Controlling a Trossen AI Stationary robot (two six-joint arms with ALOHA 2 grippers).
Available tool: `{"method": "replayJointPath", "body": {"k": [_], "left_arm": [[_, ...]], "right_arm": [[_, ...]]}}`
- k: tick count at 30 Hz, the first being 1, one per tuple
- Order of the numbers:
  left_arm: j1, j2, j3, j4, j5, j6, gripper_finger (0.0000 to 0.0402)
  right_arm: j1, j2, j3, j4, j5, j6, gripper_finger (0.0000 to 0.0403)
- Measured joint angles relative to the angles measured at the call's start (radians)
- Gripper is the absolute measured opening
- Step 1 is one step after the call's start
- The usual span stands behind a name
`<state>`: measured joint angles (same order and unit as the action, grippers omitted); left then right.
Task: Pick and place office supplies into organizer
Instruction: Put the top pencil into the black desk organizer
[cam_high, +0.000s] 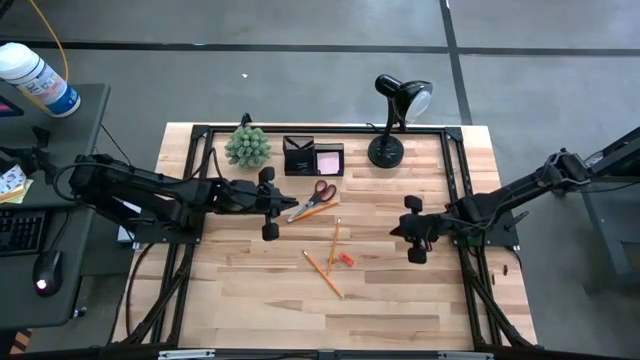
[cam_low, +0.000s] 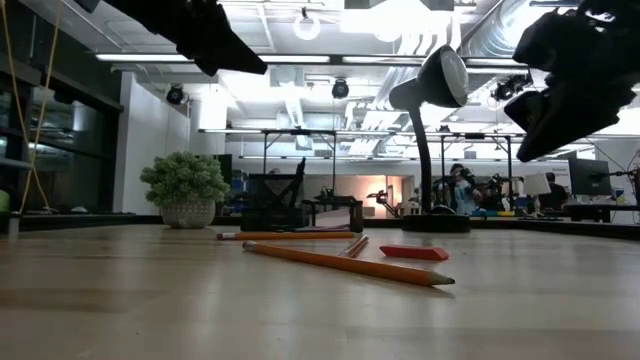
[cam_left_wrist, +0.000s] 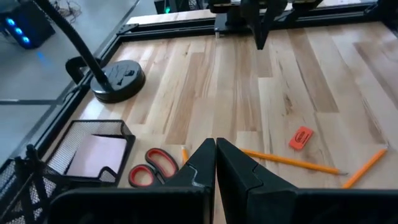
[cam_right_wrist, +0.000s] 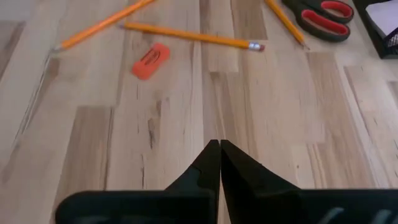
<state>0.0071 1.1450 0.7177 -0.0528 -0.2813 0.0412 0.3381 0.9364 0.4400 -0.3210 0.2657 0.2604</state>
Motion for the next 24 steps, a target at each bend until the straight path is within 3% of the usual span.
{"method": "replayJointPath", "body": {"k": [8, 12, 24], "left_arm": [[0.0, 0.026, 0.003, 0.006, 0.0, 0.042, 0.0003], [0.0, 0.058, 0.002, 0.008, 0.06, 0.068, 0.0003], [0.007, 0.198, 0.002, 0.092, 0.087, 0.054, 0.0003]], "right_arm": [[-0.07, 0.091, 0.0, 0.107, -0.043, -0.04, 0.0007], [-0.075, 0.146, 0.0, 0.183, -0.084, -0.085, 0.0007], [-0.076, 0.251, 0.0, 0.283, -0.062, -0.059, 0.0007]]}}
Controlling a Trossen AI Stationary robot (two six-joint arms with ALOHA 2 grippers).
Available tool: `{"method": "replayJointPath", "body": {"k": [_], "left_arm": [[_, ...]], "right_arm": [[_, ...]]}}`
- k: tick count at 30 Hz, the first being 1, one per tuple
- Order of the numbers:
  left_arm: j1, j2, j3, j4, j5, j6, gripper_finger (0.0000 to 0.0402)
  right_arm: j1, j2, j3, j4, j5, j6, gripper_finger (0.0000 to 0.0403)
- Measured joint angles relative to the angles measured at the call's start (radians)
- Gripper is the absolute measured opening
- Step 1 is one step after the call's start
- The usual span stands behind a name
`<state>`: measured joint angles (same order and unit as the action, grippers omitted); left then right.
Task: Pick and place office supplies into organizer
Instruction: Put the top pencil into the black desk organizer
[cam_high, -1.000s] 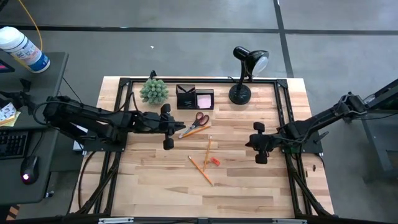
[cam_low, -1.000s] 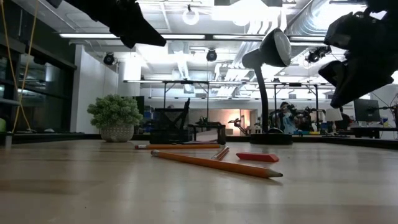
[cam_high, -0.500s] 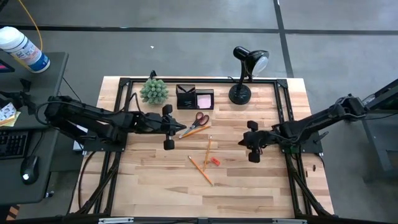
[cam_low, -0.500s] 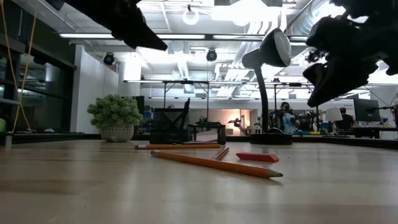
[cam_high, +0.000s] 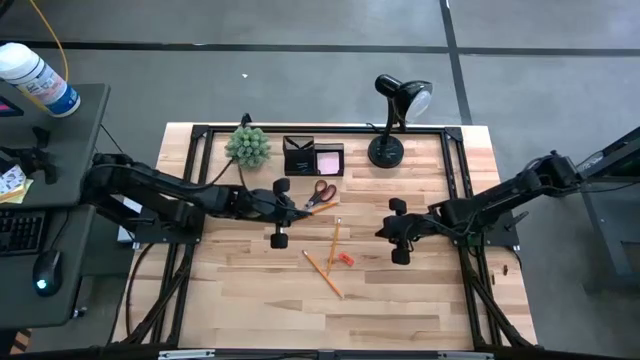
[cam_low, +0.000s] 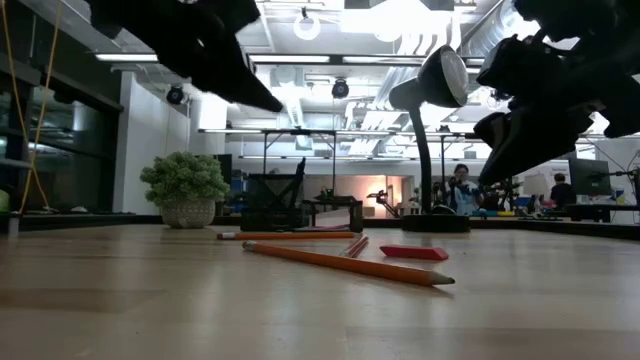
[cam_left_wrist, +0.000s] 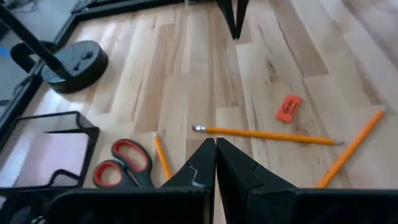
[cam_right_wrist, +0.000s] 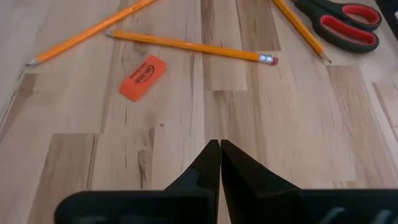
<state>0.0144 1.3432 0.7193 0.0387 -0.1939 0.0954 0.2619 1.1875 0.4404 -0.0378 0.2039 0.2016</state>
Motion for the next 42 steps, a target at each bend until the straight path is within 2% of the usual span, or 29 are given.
{"method": "replayJointPath", "body": {"k": [5, 15, 18, 24, 30, 35, 42], "left_arm": [[0.04, 0.081, 0.0, 0.029, 0.045, -0.079, 0.0003], [0.085, 0.194, 0.0, 0.033, 0.099, -0.11, 0.0006], [0.085, 0.216, 0.0, 0.0, 0.102, -0.139, 0.0028], [0.085, 0.24, 0.0, -0.079, 0.101, -0.22, 0.0111], [0.085, 0.245, -0.001, -0.08, 0.092, -0.194, 0.017], [0.085, 0.245, -0.001, -0.096, 0.074, -0.155, 0.0183], [0.085, 0.245, -0.001, -0.095, 0.07, -0.233, 0.0164]], "right_arm": [[0.0, 0.004, 0.0, 0.015, 0.018, 0.0, 0.0007], [0.0, 0.004, 0.0, 0.025, 0.029, 0.001, 0.0007], [0.0, 0.004, 0.0, 0.03, 0.033, 0.002, 0.0007], [0.0, 0.004, 0.0, 0.029, 0.049, 0.003, 0.0007], [0.0, 0.004, 0.0, 0.029, 0.063, 0.0, 0.0007], [0.0, 0.004, 0.0, 0.029, 0.063, 0.0, 0.0007], [0.0, 0.004, 0.0, 0.029, 0.064, 0.005, 0.0007]]}}
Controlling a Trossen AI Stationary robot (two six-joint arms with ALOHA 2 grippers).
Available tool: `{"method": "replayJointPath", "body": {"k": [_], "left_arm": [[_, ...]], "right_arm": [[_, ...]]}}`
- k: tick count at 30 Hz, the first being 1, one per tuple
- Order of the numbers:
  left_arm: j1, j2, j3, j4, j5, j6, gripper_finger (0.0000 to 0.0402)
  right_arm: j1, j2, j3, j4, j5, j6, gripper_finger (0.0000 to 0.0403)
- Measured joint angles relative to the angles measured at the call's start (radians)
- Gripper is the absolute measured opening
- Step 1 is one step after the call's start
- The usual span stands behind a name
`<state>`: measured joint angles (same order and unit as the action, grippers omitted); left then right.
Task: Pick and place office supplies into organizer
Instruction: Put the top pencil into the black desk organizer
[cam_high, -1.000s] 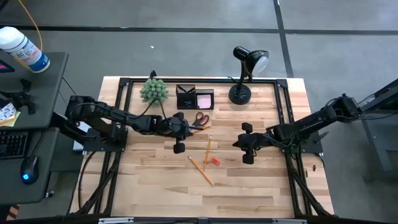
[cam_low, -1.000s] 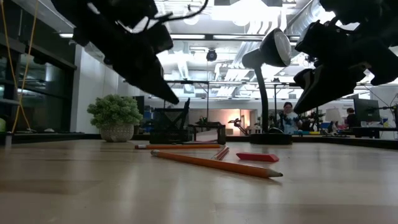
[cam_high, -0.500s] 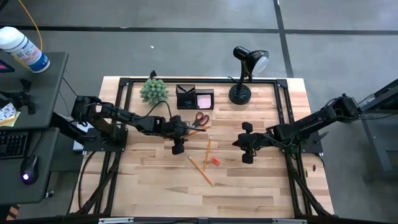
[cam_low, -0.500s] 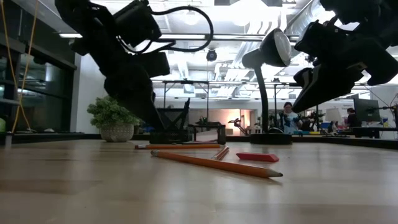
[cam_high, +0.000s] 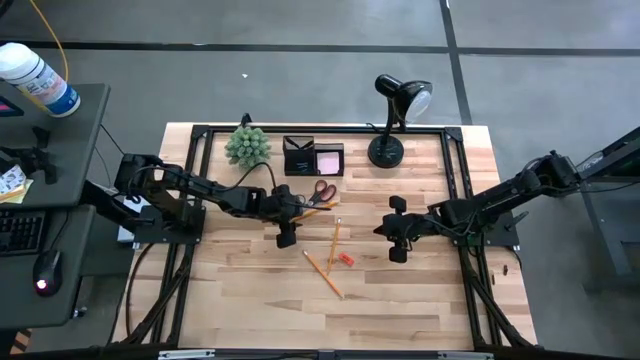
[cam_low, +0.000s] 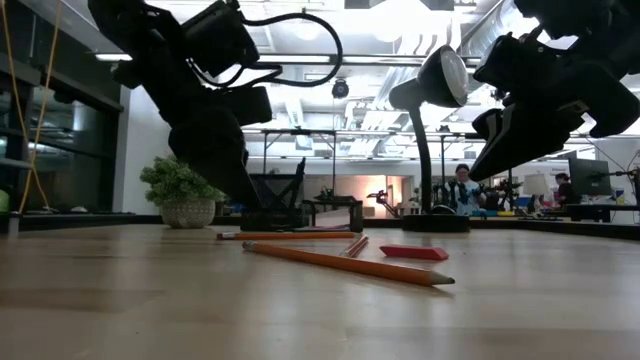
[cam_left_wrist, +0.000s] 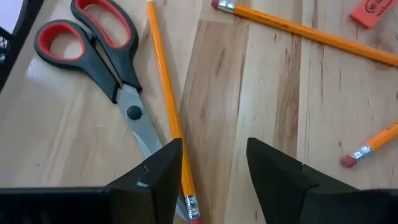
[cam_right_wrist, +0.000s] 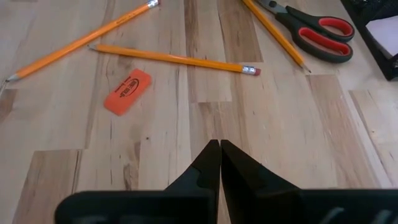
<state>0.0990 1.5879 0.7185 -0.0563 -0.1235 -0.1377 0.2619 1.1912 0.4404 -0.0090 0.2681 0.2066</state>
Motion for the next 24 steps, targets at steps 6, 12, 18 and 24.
{"method": "replayJointPath", "body": {"k": [6, 12, 18, 24], "left_arm": [[0.026, 0.019, 0.0, -0.006, 0.036, -0.049, 0.0151], [0.079, 0.054, 0.0, -0.004, 0.067, -0.08, 0.0154], [0.121, 0.061, 0.0, 0.002, 0.131, -0.08, 0.0156], [0.115, 0.061, 0.0, 0.002, 0.151, -0.08, 0.0156]], "right_arm": [[0.0, 0.0, 0.0, 0.0, 0.022, 0.002, 0.0007], [0.0, 0.0, 0.0, 0.0, 0.018, 0.002, 0.0007], [0.0, 0.0, 0.0, 0.016, 0.017, 0.002, 0.0007], [0.0, 0.0, 0.0, 0.021, 0.017, 0.002, 0.0007]]}}
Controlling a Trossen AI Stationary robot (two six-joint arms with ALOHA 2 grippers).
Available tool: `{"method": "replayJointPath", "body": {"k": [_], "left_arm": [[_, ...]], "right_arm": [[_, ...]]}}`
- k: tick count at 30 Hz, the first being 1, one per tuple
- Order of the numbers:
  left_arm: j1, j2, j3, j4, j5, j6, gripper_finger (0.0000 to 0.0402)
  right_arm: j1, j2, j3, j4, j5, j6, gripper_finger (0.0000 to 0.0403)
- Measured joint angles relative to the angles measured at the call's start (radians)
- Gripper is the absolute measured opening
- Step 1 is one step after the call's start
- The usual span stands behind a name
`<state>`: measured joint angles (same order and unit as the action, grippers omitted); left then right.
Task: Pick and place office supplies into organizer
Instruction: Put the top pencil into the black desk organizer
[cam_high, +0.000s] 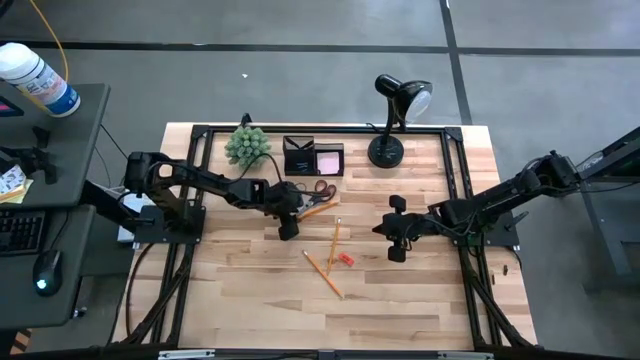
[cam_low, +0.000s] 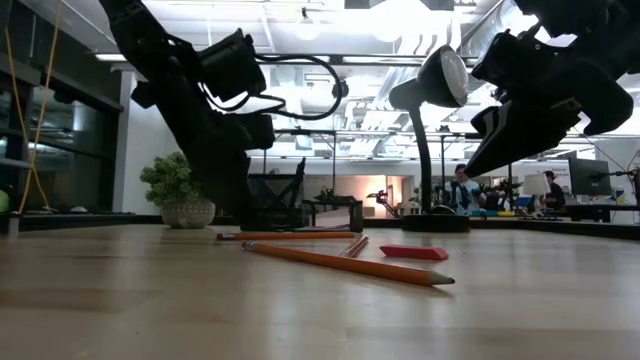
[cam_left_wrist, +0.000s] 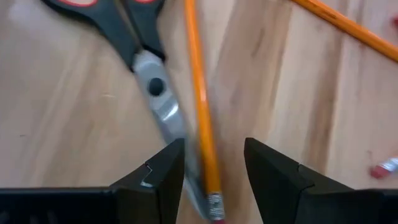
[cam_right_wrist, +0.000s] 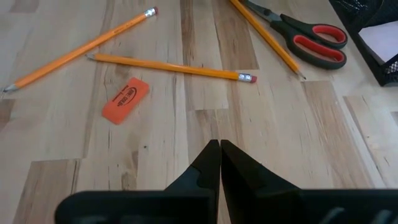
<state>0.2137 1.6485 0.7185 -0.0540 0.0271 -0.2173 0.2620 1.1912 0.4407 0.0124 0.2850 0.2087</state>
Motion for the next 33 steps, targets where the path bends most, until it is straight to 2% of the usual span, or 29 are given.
{"method": "replayJointPath", "body": {"k": [6, 11, 16, 25, 30, 33], "left_arm": [[-0.034, 0.0, 0.0, 0.0, 0.003, 0.012, 0.0156], [-0.054, 0.01, 0.002, -0.005, 0.002, 0.022, 0.0156], [-0.048, 0.012, 0.0, -0.028, -0.051, 0.022, 0.0156], [-0.072, 0.012, 0.003, -0.001, -0.037, 0.022, 0.0157], [-0.086, 0.012, 0.042, -0.003, -0.055, 0.056, 0.0157], [-0.082, 0.012, 0.082, -0.064, -0.086, 0.064, 0.0157]], "right_arm": [[0.0, 0.0, 0.0, 0.0, 0.004, 0.0, 0.0007], [0.0, 0.0, 0.0, 0.0, 0.05, 0.028, 0.0007], [0.0, 0.0, 0.0, 0.001, 0.04, 0.036, 0.0007], [0.0, 0.0, 0.0, 0.001, 0.038, 0.061, 0.0007], [0.0, 0.0, 0.0, 0.001, 0.038, 0.063, 0.0007], [0.0, 0.0, 0.0, 0.001, 0.038, 0.063, 0.0007]]}}
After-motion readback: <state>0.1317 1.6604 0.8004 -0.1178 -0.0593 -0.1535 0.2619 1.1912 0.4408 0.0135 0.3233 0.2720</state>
